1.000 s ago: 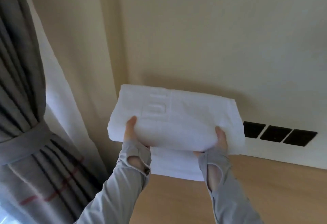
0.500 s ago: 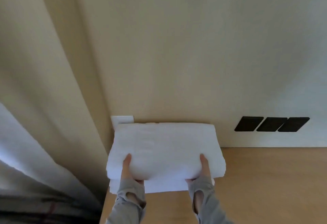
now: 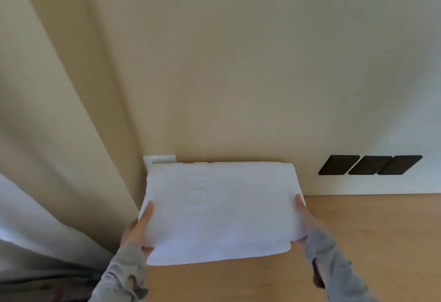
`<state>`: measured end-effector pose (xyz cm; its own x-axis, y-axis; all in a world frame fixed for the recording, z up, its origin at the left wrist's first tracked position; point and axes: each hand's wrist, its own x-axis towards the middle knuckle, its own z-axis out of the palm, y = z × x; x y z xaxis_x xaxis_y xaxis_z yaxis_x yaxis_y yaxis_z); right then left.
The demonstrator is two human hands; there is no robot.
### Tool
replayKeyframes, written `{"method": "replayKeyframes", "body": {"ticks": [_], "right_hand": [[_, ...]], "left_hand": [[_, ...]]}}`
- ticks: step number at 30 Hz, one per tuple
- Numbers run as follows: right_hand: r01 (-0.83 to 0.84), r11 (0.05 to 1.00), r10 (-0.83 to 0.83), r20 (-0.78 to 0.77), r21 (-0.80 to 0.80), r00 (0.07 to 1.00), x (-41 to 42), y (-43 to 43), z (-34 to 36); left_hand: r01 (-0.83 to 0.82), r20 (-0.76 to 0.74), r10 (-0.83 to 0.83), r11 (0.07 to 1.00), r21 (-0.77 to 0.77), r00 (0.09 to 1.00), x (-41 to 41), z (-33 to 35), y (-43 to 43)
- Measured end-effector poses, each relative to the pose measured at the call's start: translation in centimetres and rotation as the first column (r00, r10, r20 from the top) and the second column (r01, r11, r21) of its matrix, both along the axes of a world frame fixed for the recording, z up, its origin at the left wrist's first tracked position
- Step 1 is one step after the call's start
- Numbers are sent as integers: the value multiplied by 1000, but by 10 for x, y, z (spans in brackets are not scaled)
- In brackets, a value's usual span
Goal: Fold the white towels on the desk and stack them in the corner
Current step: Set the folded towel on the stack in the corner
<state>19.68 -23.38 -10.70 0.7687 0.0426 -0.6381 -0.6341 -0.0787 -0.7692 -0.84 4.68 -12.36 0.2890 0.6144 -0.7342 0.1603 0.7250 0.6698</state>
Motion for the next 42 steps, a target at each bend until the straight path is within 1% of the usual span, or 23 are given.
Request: {"method": "replayKeyframes", "body": {"ticks": [2,4,7,10,13,16,18,22,26,28,29,30,31,32,33,34,35,36,37,38,39,40,42], "right_hand": [[-156,984,154,-35,-81,987,19,-3,8],[-323,927,317,-66,-190,946,37,2,14],[-421,873,419,-64,-244,906,48,18,13],[-380,856,430,76,-351,900,47,21,12],[-338,887,417,230,-316,879,50,19,13],[-329,905,408,326,-272,853,53,27,20],[-344,890,432,316,-299,844,51,31,14],[-348,873,442,253,-343,860,44,31,-12],[-381,820,484,162,-427,860,47,34,-7],[-351,782,494,169,-515,853,44,35,1],[-291,742,510,225,-604,830,41,35,6],[-184,698,533,330,-692,779,36,35,10],[-42,671,564,473,-740,676,29,35,14],[96,674,602,619,-733,504,20,40,19],[185,694,629,711,-696,314,8,49,24],[212,708,657,739,-673,149,-4,61,27],[182,705,693,721,-685,29,-17,76,26],[89,669,741,671,-738,-13,-28,92,25],[-33,585,811,585,-811,-1,-38,107,23],[-103,469,882,471,-877,6,-42,118,18],[-101,375,926,376,-922,6,-40,123,11],[-71,315,949,316,-946,-3,-35,122,4],[-48,282,959,281,-958,24,-18,105,-5]], "left_hand": [[223,19,-222,974,-37,975,5,11,16],[378,-9,-379,925,-29,925,15,21,25],[473,-84,-471,881,8,878,26,27,36],[411,-110,-401,906,104,910,27,23,37],[340,-192,-299,909,241,935,26,24,44],[289,-250,-210,895,340,945,29,26,57],[298,-281,-205,890,344,938,30,22,56],[297,-261,-229,919,260,938,29,1,46],[315,-267,-250,919,237,931,33,9,46],[386,-372,-271,879,281,888,31,16,40],[464,-490,-265,816,345,830,28,20,34],[537,-600,-211,722,436,772,23,23,26],[568,-650,-106,604,559,752,19,26,16],[552,-622,6,454,699,783,17,31,2],[517,-557,87,276,810,826,19,36,-16],[492,-503,113,112,863,857,27,42,-34],[515,-512,73,-21,857,856,39,47,-52],[597,-602,-8,-117,793,798,54,50,-67],[698,-720,-62,-200,688,691,68,50,-77],[766,-802,-85,-250,592,592,80,45,-82],[815,-857,-100,-271,512,505,87,37,-78],[838,-885,-107,-287,464,454,89,28,-69],[835,-894,-72,-329,441,443,76,15,-42]]}}
